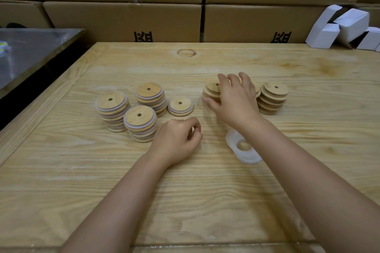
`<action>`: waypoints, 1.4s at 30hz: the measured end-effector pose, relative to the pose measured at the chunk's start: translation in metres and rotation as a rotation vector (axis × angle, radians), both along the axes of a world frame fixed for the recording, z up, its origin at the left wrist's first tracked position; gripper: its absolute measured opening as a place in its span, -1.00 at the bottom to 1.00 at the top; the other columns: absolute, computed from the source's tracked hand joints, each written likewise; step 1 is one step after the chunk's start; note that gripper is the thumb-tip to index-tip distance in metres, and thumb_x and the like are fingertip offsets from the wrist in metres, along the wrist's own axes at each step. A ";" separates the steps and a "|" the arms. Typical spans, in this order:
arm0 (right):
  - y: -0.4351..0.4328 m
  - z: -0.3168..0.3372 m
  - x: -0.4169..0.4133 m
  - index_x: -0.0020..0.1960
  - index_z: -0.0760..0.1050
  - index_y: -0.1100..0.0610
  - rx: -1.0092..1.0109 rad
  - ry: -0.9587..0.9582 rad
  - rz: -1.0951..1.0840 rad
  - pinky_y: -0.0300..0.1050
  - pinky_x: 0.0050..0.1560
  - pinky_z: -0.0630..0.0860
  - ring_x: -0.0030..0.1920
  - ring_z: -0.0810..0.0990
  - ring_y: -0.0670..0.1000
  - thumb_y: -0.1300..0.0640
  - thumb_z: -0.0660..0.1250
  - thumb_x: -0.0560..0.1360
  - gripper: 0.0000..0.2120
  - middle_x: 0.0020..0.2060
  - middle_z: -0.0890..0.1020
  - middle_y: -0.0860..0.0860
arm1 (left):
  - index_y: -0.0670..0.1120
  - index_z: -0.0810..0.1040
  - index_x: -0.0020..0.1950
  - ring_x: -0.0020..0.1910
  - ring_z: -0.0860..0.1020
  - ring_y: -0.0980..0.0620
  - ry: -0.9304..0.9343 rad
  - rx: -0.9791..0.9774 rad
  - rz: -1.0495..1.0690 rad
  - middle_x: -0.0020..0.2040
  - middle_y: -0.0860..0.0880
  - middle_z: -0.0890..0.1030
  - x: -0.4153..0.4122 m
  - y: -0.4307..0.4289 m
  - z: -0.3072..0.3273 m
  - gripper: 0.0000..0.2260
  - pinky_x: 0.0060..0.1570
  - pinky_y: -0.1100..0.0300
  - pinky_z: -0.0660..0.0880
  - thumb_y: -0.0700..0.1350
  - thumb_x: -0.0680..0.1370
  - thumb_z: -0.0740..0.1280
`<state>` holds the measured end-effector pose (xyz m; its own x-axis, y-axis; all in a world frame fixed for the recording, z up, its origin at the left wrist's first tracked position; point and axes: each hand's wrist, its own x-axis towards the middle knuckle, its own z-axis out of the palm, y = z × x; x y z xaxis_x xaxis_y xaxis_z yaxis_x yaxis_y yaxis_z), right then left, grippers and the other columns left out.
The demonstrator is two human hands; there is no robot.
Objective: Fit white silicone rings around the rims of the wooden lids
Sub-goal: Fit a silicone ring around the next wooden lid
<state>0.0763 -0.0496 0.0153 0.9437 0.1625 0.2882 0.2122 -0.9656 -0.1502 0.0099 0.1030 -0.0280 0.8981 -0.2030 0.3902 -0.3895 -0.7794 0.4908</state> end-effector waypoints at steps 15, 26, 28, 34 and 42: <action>0.000 -0.002 0.010 0.15 0.50 0.07 0.229 -0.089 -0.014 -0.04 0.28 0.18 0.25 0.33 0.12 -0.05 0.31 0.46 -0.68 0.07 0.58 0.04 | -0.05 0.58 -0.13 -0.29 0.53 -0.09 0.019 -0.072 0.036 -0.46 0.12 0.43 0.002 0.001 -0.002 -0.93 -0.22 0.03 0.49 -0.14 0.48 0.30; -0.002 -0.002 -0.014 -0.07 0.52 0.12 0.324 -0.190 0.035 -0.09 0.19 0.23 0.16 0.35 0.08 0.01 0.38 0.39 -0.78 -0.12 0.61 0.00 | -0.01 0.54 -0.03 -0.42 0.51 0.16 0.153 -0.304 0.074 -0.38 0.07 0.58 0.009 0.002 -0.007 -0.88 -0.34 0.19 0.46 -0.12 0.58 0.22; -0.001 0.000 -0.027 -0.10 0.53 0.14 0.382 -0.228 0.094 -0.04 0.17 0.31 0.13 0.38 0.10 0.03 0.42 0.36 -0.79 -0.15 0.60 -0.02 | -0.10 0.51 0.08 -0.49 0.51 0.11 0.271 -0.695 0.043 -0.26 -0.01 0.62 0.011 -0.002 -0.002 -0.84 -0.52 0.26 0.43 -0.12 0.63 0.16; -0.001 -0.009 -0.061 -0.17 0.56 0.21 0.382 -0.325 0.299 0.02 0.16 0.37 0.09 0.47 0.16 0.15 0.50 0.28 -0.79 -0.06 0.63 0.06 | -0.14 0.54 0.02 -0.19 0.65 -0.07 0.590 -1.274 -0.156 -0.13 -0.12 0.66 0.009 -0.006 0.009 -0.78 -0.29 0.04 0.62 -0.02 0.51 0.26; -0.025 -0.024 -0.071 -0.09 0.61 0.21 0.482 -0.336 0.272 0.04 0.01 0.49 -0.06 0.59 0.12 0.28 0.31 0.41 -0.87 -0.12 0.66 0.05 | -0.23 0.50 0.10 -0.16 0.64 -0.01 0.640 -1.276 -0.157 -0.09 -0.15 0.63 0.009 -0.005 0.010 -0.85 -0.24 0.13 0.63 -0.25 0.58 0.20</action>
<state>0.0055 -0.0741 -0.0088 0.7324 0.1616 0.6614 0.5510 -0.7114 -0.4363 0.0184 0.0976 -0.0181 0.9871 -0.1400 -0.0774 0.1223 0.3485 0.9293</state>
